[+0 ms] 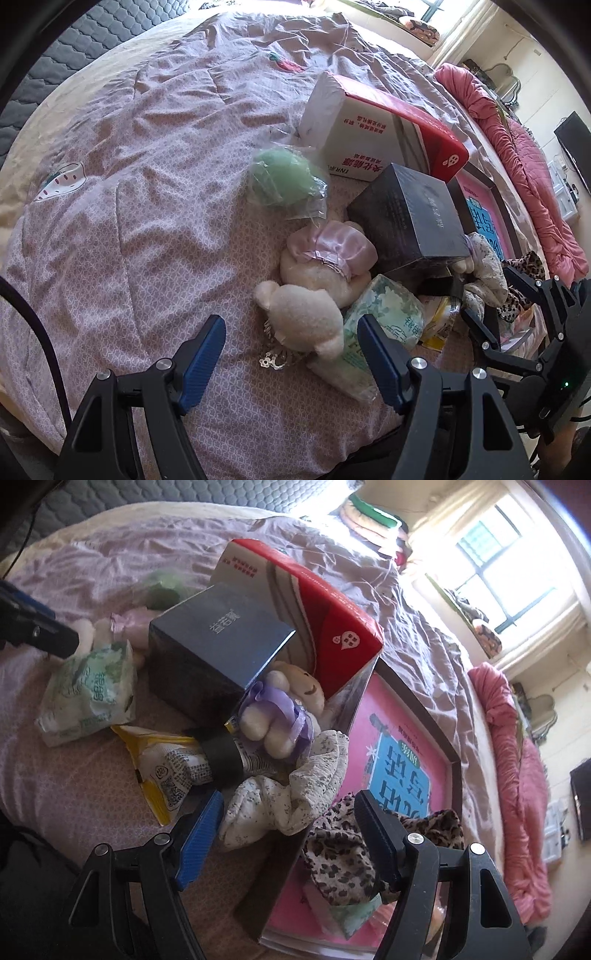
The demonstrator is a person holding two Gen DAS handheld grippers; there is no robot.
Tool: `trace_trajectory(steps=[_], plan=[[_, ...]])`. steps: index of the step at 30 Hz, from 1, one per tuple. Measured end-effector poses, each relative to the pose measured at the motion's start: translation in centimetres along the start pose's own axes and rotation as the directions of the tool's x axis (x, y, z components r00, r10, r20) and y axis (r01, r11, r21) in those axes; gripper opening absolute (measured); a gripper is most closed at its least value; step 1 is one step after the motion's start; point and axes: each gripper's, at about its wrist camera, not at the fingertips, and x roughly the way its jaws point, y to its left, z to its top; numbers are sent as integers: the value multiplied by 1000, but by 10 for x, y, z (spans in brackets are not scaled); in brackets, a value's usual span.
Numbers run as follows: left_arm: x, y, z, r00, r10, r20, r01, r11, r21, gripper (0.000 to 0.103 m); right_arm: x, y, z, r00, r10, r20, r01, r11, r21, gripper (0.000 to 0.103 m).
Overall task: Organize soft objects
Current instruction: 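Move the left gripper to the pink-bonneted bear while the right gripper reaches the floral scrunchie, then close the left gripper on the bear while the right gripper closes on the floral scrunchie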
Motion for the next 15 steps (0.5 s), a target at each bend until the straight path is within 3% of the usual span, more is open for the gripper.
trace_trajectory(steps=[5,9,13,15], plan=[[10,1,7,1000,-2,-10,2,1000,-9,73,9,6,1,1000,-19,7,19,998,-55,40],[17,2,12,1000,0,-18,0,1000,-16,73,18,4,2,1000,20,-4,-20,999,-36,21],[27,3,15,1000,-9,-26,8,999,-31,72,21,-11,1,996,86,7,-87,994,63,12],[31,4,15,999,-39,-35,37,998,-46,61,15,-24,-1,989,137,47,-142,978,151,11]])
